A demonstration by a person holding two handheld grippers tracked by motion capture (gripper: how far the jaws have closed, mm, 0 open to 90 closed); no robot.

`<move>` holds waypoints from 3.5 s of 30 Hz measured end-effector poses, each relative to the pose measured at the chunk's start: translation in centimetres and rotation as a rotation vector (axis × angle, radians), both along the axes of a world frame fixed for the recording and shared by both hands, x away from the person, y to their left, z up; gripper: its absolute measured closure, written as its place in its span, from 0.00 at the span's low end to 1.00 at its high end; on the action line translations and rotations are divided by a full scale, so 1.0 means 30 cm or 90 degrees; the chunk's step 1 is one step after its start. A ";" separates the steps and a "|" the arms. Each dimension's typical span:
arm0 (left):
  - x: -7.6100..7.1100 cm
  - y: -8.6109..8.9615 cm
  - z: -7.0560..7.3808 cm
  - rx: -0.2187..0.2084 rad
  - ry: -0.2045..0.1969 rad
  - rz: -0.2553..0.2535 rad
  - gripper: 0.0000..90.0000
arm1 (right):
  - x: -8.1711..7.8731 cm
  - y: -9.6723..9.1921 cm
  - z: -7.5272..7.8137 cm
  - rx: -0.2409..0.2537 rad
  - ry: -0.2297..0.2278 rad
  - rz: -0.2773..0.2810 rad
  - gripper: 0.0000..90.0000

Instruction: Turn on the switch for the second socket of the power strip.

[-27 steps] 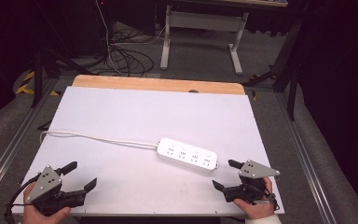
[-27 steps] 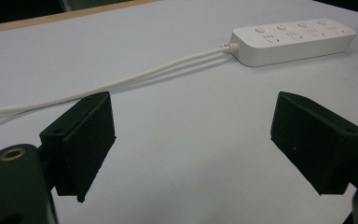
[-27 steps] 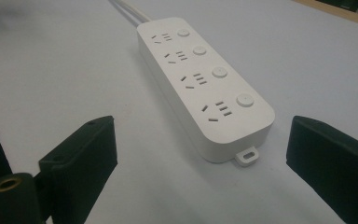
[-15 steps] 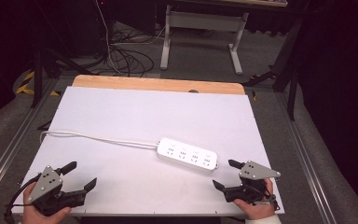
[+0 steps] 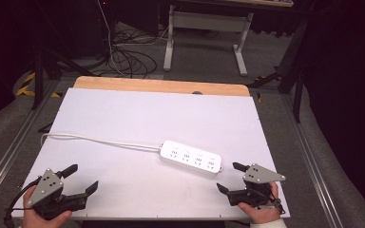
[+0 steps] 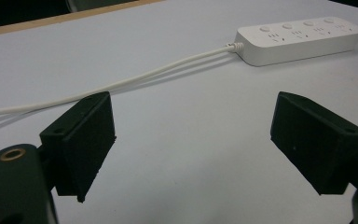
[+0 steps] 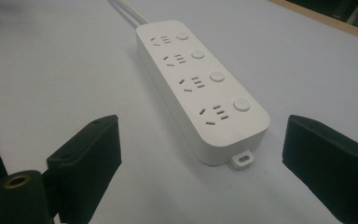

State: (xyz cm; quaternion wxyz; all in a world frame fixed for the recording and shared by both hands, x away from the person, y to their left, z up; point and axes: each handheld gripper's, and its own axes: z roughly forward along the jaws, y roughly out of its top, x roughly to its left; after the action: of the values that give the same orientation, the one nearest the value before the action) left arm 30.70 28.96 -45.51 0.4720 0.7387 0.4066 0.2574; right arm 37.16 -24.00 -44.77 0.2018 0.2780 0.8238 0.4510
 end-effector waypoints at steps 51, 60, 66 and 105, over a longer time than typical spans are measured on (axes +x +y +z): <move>0.004 0.001 -0.003 0.016 0.011 0.010 0.15 | 0.181 0.225 0.195 -0.021 0.011 0.044 0.33; 0.004 0.002 -0.002 0.019 0.011 0.009 0.15 | 0.210 0.272 0.185 -0.015 0.014 0.055 0.33; 0.004 0.002 -0.003 0.018 0.011 0.008 0.15 | 0.217 0.291 0.172 -0.017 0.006 0.049 0.41; 0.006 0.003 -0.004 0.024 0.010 0.009 0.15 | 0.339 0.371 0.056 -0.033 0.057 0.007 1.00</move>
State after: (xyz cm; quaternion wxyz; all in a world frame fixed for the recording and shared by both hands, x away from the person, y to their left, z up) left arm 30.89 29.04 -45.64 0.4527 0.7465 0.4110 0.2625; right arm 47.32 -12.87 -43.08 0.1692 0.2881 0.8451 0.4174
